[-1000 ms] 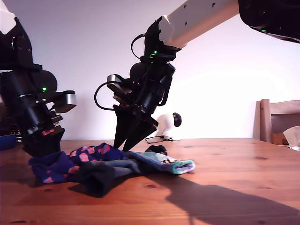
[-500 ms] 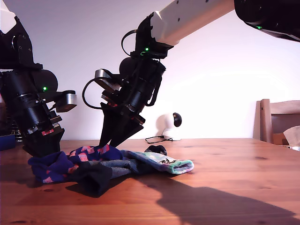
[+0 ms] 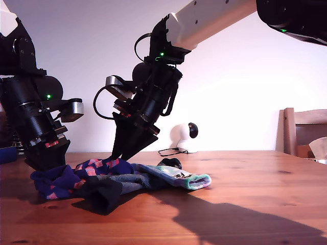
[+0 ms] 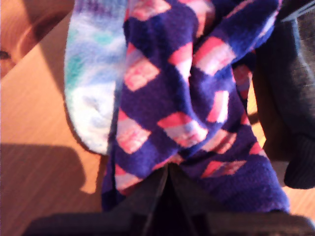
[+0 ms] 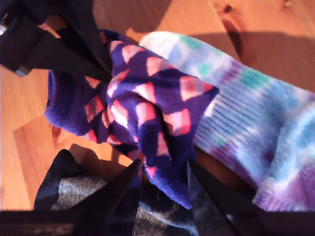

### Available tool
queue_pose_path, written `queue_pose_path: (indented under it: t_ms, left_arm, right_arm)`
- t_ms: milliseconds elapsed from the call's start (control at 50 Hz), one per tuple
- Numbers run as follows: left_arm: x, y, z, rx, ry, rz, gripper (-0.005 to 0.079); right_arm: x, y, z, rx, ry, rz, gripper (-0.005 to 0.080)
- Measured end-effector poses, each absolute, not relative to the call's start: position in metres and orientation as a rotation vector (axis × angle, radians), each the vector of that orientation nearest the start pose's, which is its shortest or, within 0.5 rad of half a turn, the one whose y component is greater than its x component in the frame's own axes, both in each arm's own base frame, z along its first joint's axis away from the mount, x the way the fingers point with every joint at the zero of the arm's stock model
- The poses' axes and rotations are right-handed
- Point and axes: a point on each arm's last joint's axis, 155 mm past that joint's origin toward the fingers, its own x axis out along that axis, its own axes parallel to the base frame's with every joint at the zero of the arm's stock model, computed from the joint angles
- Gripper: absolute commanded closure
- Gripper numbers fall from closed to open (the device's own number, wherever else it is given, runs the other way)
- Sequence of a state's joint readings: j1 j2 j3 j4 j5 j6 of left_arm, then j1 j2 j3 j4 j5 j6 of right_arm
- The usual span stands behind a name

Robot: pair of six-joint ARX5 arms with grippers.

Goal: Fold the socks in front of you. After folding them, place them to the left side.

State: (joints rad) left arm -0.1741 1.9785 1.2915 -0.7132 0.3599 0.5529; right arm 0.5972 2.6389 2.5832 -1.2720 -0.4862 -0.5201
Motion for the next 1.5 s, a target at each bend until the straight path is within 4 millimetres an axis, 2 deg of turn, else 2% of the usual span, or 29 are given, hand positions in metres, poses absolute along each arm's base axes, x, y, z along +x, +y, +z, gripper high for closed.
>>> queue_pose_path:
  t_ms: [360, 580, 660, 760, 1080, 1240, 1500]
  left_arm:
    - [0.376, -0.133, 0.001, 0.315, 1.238, -0.817, 0.0764]
    - [0.376, -0.133, 0.001, 0.314, 1.239, -0.817, 0.0764]
    - [0.376, -0.133, 0.001, 0.315, 1.238, -0.817, 0.0764]
    - [0.376, -0.132, 0.001, 0.315, 1.239, -0.817, 0.0764]
    - [0.374, -0.133, 0.001, 0.309, 1.246, -0.820, 0.0764]
    - [0.370, -0.134, 0.001, 0.273, 1.267, -0.809, 0.0764]
    - [0.361, -0.134, 0.000, 0.232, 1.314, -0.800, 0.0764]
  right_arm:
    - [0.411, 0.384, 0.053, -0.471, 1.112, 1.256, 0.0495]
    - [0.401, 0.376, 0.032, -0.467, 1.187, 1.256, 0.0502]
    - [0.402, 0.377, 0.032, -0.467, 1.180, 1.256, 0.0587]
    - [0.405, 0.380, 0.033, -0.469, 1.161, 1.256, 0.0775]
    - [0.420, 0.388, 0.036, -0.438, 1.117, 1.207, 0.0765]
    - [0.437, 0.386, 0.031, -0.500, 1.088, 1.103, 0.0765]
    - [0.455, 0.396, 0.032, -0.581, 1.010, 0.987, 0.0765]
